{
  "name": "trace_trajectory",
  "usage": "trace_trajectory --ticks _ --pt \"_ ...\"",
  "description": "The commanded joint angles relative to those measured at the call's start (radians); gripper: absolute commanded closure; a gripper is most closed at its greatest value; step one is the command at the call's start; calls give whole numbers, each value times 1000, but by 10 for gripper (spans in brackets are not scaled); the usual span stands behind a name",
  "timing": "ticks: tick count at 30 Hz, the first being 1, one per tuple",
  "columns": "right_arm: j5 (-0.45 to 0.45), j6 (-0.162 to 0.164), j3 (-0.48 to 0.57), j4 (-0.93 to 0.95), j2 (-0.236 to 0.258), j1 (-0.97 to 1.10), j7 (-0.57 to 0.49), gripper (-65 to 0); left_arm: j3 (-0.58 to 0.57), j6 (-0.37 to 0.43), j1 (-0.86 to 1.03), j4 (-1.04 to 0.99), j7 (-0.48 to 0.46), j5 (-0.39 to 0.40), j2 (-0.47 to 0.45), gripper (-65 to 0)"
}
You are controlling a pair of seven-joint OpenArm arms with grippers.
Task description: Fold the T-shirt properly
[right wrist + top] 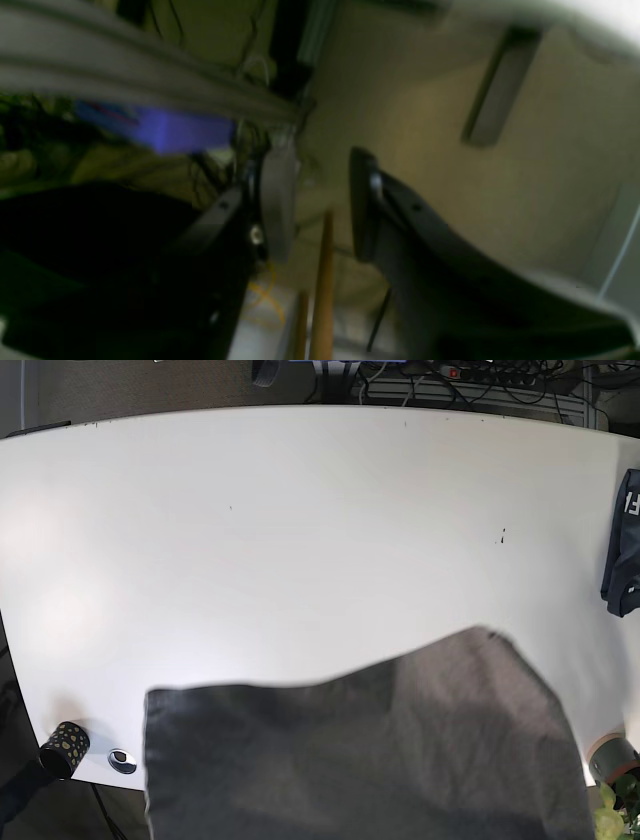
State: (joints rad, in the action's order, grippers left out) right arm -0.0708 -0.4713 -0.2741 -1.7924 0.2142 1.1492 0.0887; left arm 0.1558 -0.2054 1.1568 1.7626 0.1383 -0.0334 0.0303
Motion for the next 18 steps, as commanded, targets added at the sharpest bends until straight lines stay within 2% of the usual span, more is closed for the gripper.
trace_trajectory --ticks 1,7,18 --pt "-8 1 -4 58 8 -1 -20 -166 1 -1 2 -45 -13 2 0 -444" --pt "-2 1 3 250 8 -110 -19 -166 1 -1 -110 -211 -12 -7 0 -444" --pt "1 4 135 524 27 -282 -20 -166 1 7 -331 -544 -12 -7 -34 -444"
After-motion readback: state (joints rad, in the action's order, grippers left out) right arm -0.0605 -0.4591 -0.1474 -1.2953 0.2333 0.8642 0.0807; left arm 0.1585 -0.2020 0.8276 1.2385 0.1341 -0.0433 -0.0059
